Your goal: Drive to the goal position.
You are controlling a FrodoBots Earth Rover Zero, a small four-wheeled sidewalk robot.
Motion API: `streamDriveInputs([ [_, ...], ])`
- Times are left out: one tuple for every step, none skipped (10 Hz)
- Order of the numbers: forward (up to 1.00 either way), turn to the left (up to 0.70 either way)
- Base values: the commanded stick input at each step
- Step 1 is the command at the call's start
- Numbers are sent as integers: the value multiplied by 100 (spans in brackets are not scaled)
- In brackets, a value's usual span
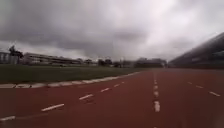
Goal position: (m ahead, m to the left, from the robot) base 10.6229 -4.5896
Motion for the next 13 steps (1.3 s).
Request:
streamDriveInputs([
  [70,0],
  [70,0],
  [70,0],
  [70,1],
  [70,3],
  [70,2],
  [70,0],
  [70,2],
  [70,5],
  [70,9],
  [70,12],
  [70,0],
  [70,-35],
])
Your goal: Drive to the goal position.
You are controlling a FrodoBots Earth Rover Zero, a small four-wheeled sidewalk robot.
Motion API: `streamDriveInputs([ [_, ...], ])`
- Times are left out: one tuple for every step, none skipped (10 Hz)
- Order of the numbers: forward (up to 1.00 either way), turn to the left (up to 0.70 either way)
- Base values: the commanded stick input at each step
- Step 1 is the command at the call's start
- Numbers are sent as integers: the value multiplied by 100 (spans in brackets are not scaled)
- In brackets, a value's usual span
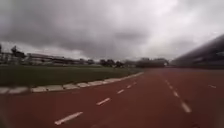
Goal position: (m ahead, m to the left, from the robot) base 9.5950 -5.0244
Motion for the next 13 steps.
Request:
streamDriveInputs([
  [70,-35],
  [70,-35],
  [70,-35],
  [70,-35],
  [70,-35],
  [70,-33],
  [70,-32],
  [70,-34],
  [70,-35],
  [70,-35],
  [70,-35],
  [70,-34],
  [70,-31],
])
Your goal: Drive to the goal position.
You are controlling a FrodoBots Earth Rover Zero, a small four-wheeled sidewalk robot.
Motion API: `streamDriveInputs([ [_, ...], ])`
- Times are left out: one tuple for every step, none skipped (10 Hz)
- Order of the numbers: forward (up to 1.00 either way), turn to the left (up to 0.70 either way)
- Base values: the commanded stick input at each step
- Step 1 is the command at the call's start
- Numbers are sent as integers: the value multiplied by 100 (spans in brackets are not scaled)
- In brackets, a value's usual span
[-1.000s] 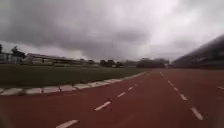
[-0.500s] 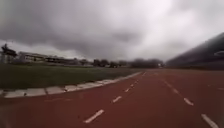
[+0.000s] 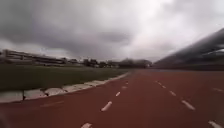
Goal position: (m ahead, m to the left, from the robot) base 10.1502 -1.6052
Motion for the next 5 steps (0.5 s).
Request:
streamDriveInputs([
  [70,-35],
  [70,-35],
  [70,-35],
  [70,-35],
  [70,-35],
])
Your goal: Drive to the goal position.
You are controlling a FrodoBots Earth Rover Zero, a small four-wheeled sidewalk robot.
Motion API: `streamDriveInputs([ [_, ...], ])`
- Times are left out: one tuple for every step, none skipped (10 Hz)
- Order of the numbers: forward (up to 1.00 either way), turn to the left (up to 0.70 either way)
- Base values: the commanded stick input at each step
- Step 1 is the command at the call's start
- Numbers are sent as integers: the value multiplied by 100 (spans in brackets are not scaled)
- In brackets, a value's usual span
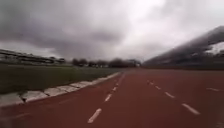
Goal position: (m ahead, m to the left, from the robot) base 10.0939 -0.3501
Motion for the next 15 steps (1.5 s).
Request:
streamDriveInputs([
  [70,-35],
  [70,-35],
  [70,-34],
  [70,-33],
  [70,-33],
  [70,-32],
  [70,-31],
  [70,-17],
  [70,-2],
  [70,11],
  [70,12],
  [70,0],
  [70,0],
  [70,0],
  [70,0],
])
